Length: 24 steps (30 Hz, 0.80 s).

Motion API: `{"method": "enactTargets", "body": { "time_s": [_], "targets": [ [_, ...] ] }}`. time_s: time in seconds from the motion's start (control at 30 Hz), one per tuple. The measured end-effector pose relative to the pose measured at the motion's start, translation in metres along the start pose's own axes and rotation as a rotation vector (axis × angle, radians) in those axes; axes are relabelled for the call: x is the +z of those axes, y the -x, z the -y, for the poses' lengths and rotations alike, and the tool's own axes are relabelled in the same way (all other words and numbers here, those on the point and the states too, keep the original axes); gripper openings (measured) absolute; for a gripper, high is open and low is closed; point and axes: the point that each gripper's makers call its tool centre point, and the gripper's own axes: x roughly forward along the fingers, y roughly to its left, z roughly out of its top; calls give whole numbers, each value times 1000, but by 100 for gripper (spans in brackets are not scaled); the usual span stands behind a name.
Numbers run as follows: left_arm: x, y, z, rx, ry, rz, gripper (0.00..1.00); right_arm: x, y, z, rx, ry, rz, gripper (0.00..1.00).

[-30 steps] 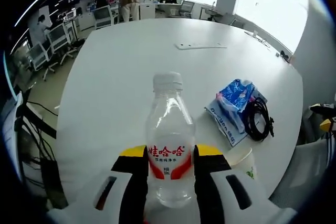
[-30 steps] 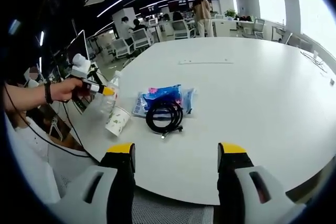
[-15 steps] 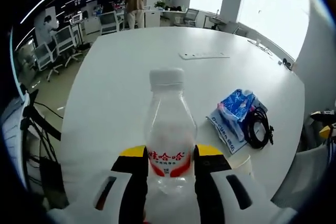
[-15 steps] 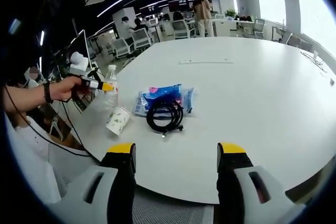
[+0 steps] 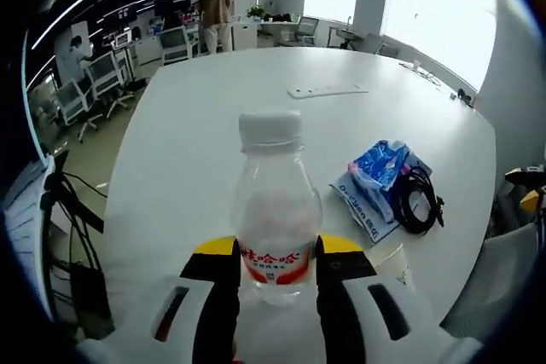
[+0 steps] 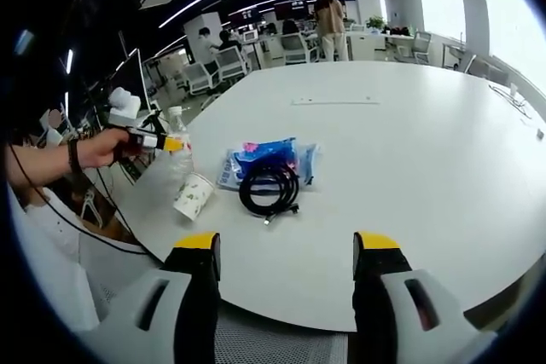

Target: Arrange the tabletop items into an orderly group along one side of the table until the central work area is clear of visible clutter.

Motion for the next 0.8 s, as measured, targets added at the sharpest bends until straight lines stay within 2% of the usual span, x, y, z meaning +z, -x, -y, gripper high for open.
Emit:
{"method": "enactTargets", "body": {
  "time_s": [0.43,0.8],
  "targets": [
    [-10,10,7,14,-19,15,33,3,-3,-3,15,14,2,62],
    [-21,18,10,25,-37,6,34,2,-4,-7,26,13,5,62]
  ]
}}
